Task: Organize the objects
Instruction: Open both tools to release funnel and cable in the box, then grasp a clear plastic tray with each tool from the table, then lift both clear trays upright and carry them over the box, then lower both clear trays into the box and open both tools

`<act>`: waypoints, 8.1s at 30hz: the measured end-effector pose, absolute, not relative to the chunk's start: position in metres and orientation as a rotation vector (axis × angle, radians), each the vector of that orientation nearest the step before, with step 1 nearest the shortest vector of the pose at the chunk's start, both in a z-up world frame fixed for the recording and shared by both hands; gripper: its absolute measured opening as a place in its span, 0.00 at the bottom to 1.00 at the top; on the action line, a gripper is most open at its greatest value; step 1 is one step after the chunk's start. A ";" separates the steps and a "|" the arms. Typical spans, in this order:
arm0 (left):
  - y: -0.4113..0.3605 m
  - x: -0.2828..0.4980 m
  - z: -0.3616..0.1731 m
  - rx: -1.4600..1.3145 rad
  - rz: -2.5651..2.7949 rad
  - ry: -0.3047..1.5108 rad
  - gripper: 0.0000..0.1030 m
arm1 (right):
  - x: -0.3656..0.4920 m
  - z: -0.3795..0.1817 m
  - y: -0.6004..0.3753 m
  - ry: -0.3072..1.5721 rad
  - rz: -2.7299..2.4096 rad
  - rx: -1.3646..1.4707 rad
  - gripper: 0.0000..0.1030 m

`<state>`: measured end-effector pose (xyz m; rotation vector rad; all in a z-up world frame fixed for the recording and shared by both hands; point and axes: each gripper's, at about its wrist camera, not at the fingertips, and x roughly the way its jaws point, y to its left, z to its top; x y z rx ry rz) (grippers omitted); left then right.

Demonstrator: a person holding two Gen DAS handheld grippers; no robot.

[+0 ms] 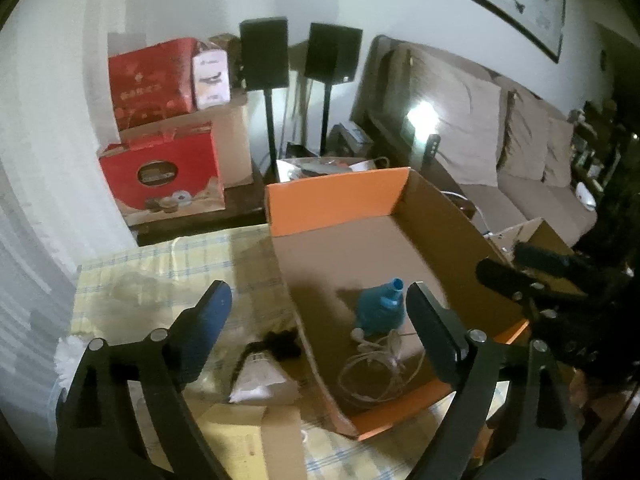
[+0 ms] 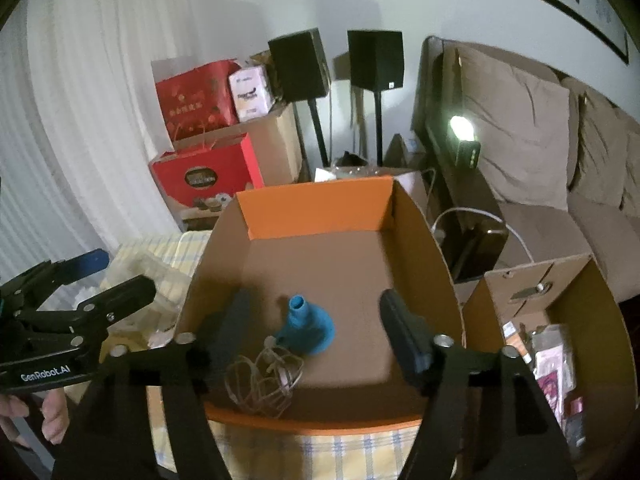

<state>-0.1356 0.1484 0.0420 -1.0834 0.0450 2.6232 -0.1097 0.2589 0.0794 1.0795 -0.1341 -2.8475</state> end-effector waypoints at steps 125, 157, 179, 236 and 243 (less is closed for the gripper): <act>-0.058 -0.265 -0.088 -1.796 2.468 -0.515 0.88 | -0.284 -0.013 0.038 0.029 -2.273 1.496 0.54; -0.044 -0.264 -0.042 -1.544 2.597 -0.580 0.40 | -0.228 0.071 0.085 -0.143 -2.359 1.269 0.54; 0.061 -0.229 0.034 -1.363 2.518 -0.417 0.40 | -0.185 0.083 0.196 -0.154 -2.599 1.320 0.54; 0.247 -0.230 -0.015 -1.456 2.316 -0.230 0.68 | -0.165 0.024 0.327 -0.262 -2.760 1.490 0.57; 0.229 -0.219 0.004 -1.389 2.384 -0.174 0.85 | -0.158 0.042 0.326 -0.252 -2.801 1.428 0.74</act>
